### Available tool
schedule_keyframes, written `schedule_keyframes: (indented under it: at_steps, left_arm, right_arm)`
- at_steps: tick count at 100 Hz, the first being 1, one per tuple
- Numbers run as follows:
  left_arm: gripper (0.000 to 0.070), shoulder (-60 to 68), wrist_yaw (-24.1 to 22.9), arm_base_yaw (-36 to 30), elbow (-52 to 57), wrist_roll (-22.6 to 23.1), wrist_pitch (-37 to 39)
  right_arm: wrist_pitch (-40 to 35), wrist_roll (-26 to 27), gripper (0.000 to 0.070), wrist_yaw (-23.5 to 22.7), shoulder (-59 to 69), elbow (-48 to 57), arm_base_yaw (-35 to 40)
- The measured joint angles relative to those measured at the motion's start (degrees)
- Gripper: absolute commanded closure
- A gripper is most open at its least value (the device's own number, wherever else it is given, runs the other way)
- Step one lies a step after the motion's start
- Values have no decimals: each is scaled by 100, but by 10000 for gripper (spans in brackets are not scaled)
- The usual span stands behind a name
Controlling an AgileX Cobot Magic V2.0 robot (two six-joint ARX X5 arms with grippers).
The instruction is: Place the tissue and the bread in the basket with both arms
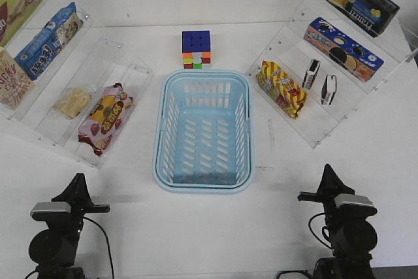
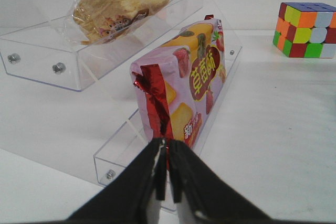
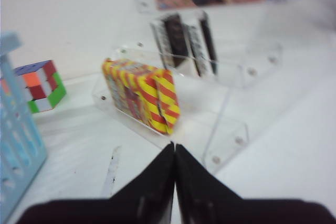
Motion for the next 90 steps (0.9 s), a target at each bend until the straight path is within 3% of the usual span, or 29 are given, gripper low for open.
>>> schedule_keyframes:
  at_steps: [23,26,34,38,59,90]
  left_arm:
    - [699,0,0,0,0,0,0]
    - [699,0,0,0,0,0,0]
    - [699,0,0,0,0,0,0]
    - [699,0,0,0,0,-2,0]
    - [699,0,0,0,0,0,0]
    - [699,0,0,2,0,-2,0]
  right_arm:
    - [-761,393,682,63,1375,1604,0]
    - [-761,376,625,-22,1628,1792,0]
    - [-767,205,365,-232,2295,2284,0]
    - [-769,107,300,-313,2612,2524,0]
    - [-754,-424,297,-339,4341,3740,0]
    - [-706,-1237,297,409,7027,5383,-81]
